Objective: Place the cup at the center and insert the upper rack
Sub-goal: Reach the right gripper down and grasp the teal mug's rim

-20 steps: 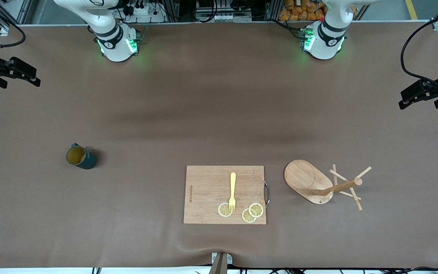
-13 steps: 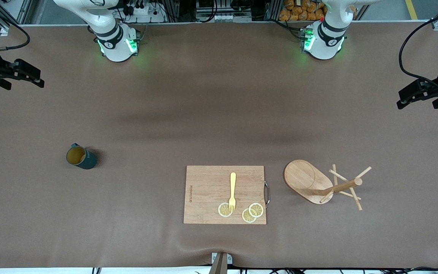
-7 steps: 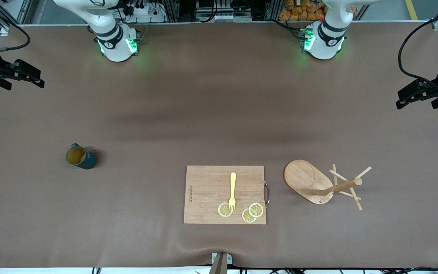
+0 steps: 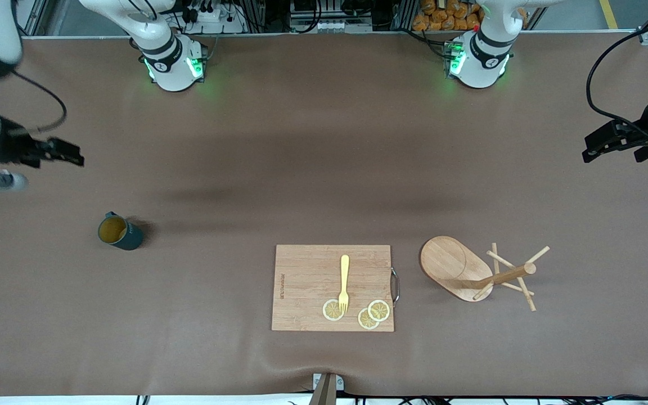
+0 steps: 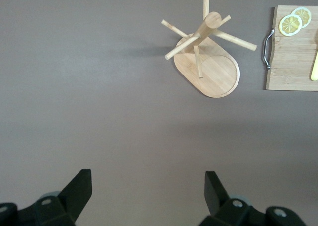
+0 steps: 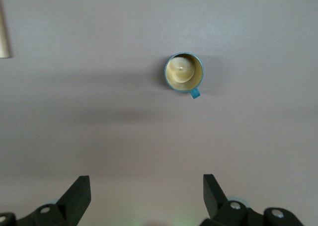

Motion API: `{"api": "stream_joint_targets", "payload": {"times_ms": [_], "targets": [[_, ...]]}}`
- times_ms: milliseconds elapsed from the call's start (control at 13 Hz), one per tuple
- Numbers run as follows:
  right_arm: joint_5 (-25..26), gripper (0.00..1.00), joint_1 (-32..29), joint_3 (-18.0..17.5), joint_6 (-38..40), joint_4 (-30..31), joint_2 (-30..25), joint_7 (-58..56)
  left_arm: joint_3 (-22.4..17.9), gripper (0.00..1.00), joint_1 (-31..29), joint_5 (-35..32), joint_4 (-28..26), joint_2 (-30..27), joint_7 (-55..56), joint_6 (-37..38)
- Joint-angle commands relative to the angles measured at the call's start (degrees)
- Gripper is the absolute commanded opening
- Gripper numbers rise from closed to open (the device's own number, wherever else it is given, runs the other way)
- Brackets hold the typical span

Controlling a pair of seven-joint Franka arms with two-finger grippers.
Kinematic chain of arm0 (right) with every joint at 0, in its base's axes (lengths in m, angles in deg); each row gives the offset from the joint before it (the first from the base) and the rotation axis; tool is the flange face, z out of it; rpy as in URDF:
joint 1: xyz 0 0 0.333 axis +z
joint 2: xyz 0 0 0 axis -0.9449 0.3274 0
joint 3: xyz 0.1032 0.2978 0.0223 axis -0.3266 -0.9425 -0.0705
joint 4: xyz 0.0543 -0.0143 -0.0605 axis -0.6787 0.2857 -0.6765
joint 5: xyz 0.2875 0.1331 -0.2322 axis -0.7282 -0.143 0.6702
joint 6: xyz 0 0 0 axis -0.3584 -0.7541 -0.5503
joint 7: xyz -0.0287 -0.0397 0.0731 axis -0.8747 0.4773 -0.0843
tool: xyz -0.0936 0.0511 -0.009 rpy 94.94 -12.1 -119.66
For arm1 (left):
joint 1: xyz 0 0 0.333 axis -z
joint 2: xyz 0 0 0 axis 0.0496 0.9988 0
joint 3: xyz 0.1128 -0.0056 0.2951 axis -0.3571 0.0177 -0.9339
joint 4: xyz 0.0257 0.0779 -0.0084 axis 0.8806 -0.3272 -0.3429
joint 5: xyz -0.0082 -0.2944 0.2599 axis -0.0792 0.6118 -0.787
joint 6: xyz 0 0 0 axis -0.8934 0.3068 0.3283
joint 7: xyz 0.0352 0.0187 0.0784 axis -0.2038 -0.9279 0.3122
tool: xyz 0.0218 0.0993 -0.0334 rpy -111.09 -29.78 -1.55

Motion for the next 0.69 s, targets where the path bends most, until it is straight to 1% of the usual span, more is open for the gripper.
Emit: {"api": "stream_joint_targets", "payload": {"times_ms": [0,154,461,614], "targets": [[-0.92,1.00,-1.55,-0.19,-7.99,3.76,4.29,0.49,0.22,1.00,0.15,-0.17,0.52,0.46,0.21,0.39],[-0.92,1.00,-1.46,-0.19,-14.07,6.23,6.49,0.40,0.22,1.00,0.16,-0.08,0.60,0.46,0.29,0.30],[-0.92,1.00,-1.29,-0.19,-20.05,6.51,10.80,0.05,0.22,1.00,-0.20,1.59,0.78,0.46,1.69,0.22],[-0.92,1.00,-1.11,-0.19,-21.82,6.51,12.21,-0.04,0.22,1.00,-0.11,1.50,0.69,0.55,2.23,0.30]]}}
